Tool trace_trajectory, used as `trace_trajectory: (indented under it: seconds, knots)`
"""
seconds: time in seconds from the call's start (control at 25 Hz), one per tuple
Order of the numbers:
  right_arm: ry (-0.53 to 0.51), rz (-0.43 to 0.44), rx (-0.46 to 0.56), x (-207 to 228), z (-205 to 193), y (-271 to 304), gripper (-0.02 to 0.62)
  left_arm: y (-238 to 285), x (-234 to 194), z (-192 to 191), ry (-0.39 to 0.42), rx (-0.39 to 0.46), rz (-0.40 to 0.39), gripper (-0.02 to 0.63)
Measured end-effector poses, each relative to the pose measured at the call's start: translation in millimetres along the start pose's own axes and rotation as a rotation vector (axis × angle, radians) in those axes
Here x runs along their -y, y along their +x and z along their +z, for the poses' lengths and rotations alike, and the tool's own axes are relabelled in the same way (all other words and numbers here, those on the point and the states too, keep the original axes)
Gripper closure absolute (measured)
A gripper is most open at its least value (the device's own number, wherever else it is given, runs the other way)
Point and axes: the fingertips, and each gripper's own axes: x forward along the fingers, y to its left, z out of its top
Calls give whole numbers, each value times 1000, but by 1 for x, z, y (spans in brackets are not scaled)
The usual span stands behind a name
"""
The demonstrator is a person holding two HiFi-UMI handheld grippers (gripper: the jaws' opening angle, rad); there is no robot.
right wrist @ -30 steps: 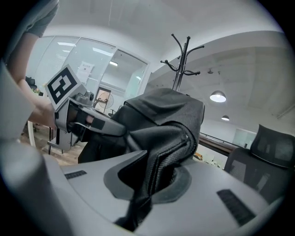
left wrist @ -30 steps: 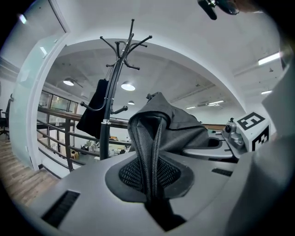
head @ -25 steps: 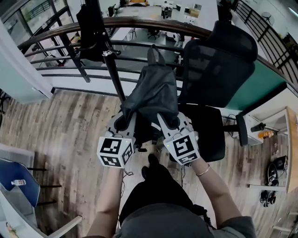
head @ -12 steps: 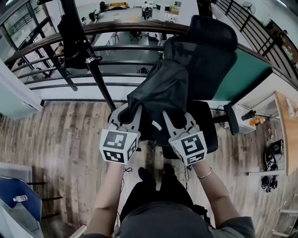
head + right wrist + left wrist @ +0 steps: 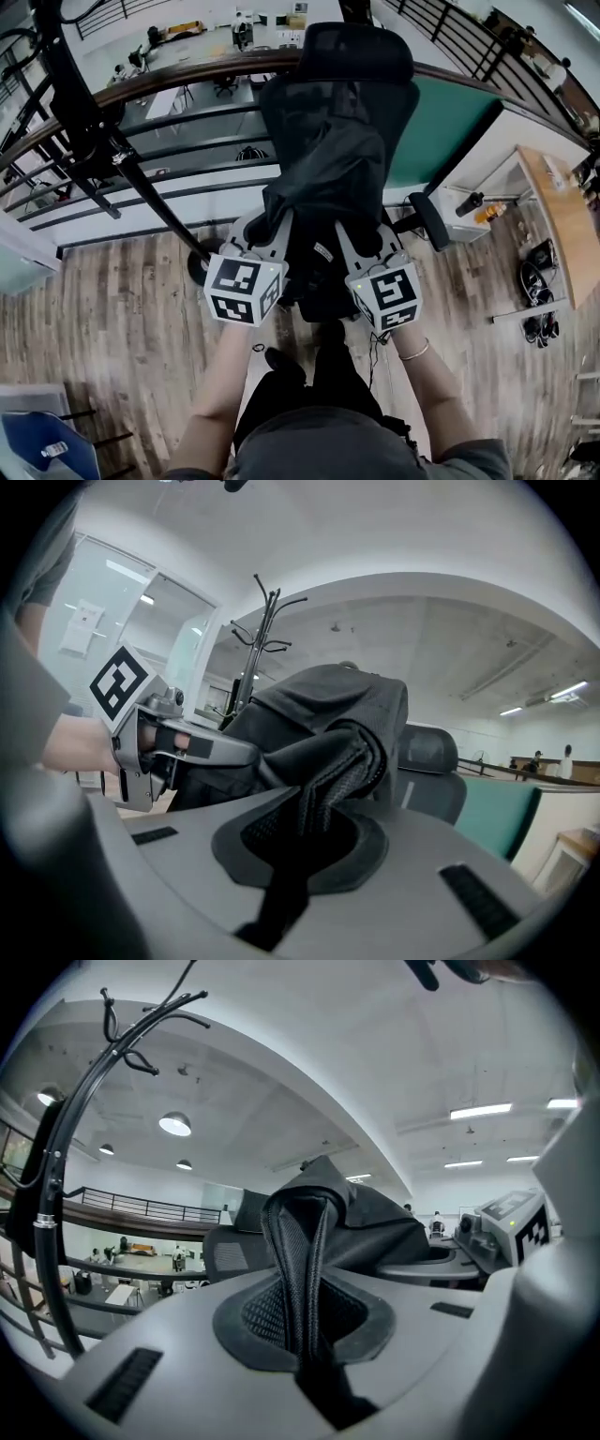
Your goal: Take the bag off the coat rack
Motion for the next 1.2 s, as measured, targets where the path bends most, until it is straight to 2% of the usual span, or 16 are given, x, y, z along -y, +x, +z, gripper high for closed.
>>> trace_trajectory:
  seconds: [0.24,0.48,0.88,1.2]
  knots:
    - [31,-75,-39,56,-34,-22,577,56,44,-16,-11,-33,-71,551]
    - [68,-84,-97,106,-74,-29,577,110,74,-40,-52,-87,-97,551]
    - [166,-47,-205,163,-154,-8,577,187,89,-105,-120,-201,-74,551]
    - [215,-13,-268,198,-208,28,577,243,80,-150,-159,-280,-40,551]
